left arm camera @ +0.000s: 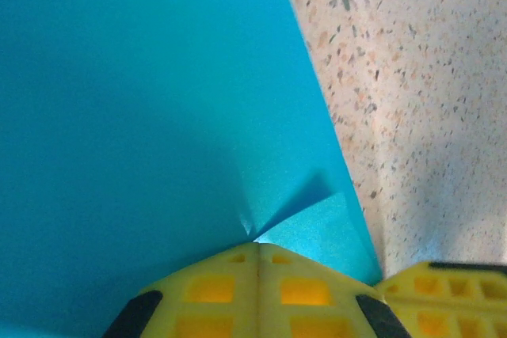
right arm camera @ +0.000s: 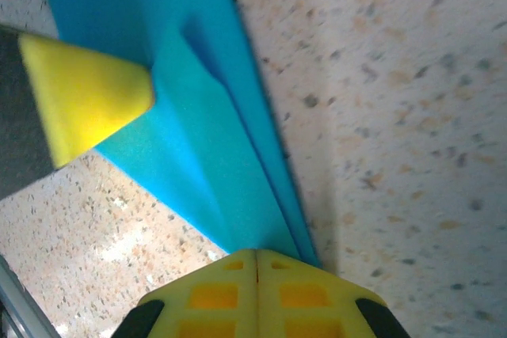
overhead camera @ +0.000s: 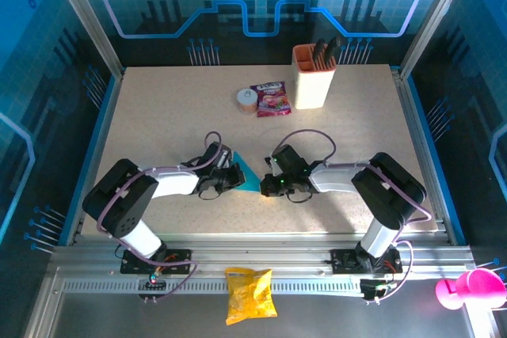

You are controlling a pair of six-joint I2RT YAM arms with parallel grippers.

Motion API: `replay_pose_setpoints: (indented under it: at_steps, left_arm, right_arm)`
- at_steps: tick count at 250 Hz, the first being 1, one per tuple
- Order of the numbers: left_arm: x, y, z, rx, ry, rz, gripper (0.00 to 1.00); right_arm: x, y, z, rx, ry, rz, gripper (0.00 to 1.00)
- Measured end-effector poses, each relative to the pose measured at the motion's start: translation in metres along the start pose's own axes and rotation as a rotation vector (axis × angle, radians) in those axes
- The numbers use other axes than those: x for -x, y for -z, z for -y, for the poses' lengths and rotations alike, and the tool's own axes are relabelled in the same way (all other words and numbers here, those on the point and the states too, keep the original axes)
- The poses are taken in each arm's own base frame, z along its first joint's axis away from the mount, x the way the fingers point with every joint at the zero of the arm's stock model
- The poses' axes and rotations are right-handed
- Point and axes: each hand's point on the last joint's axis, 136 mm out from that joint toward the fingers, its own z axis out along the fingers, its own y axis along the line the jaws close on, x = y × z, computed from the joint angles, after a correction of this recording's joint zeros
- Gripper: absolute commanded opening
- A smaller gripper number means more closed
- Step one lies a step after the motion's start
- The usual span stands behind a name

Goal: Fold a paper plane with a square sheet of paper (pick it up from the middle)
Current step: Third fold the triangle at the center of the table.

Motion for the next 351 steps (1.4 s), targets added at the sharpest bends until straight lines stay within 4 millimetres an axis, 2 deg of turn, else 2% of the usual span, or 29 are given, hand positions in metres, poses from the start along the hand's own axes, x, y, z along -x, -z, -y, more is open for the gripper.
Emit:
replay_pose_setpoints:
  at_steps: [51,92,111,134,153,181,213,286,319,351]
  left_arm:
    - [-0.008,0.008,-0.008,-0.024,0.004,0.02,0.0]
    - [-0.003,0.022,-0.022,0.04,0.02,0.053,0.0]
    - [0.0,0.03,-0.022,0.051,0.021,0.063,0.0]
    - [0.003,0.04,-0.009,0.031,0.005,0.075,0.0]
    - [0.002,0.046,0.014,-0.015,-0.034,0.084,0.0]
    - [-0.012,0.047,0.043,-0.075,-0.099,0.064,0.0]
    - [-0.03,0.04,0.053,-0.095,-0.135,0.023,0.0]
    - [-0.04,0.011,0.028,-0.02,-0.108,-0.027,0.0]
    - [-0.046,0.005,0.012,0.011,-0.102,-0.037,0.0]
    - [-0.045,0.004,0.011,-0.007,-0.101,-0.018,0.0]
  right_arm:
    - [0.003,0.004,0.007,-0.009,0.003,-0.01,0.0]
    - [0.003,0.004,0.009,-0.004,-0.002,-0.02,0.0]
    - [0.002,0.004,0.009,0.0,-0.004,-0.024,0.0]
    - [0.002,0.004,0.009,0.006,-0.009,-0.027,0.0]
    - [0.002,0.004,0.008,0.01,-0.009,-0.028,0.0]
    - [0.003,0.004,0.009,0.013,-0.01,-0.029,0.0]
    - [0.003,0.003,0.009,0.016,-0.013,-0.031,0.0]
    - [0.002,0.002,0.008,0.023,-0.016,-0.039,0.0]
    - [0.002,0.002,0.009,0.027,-0.022,-0.045,0.0]
    - [0.002,0.001,0.009,0.029,-0.027,-0.048,0.0]
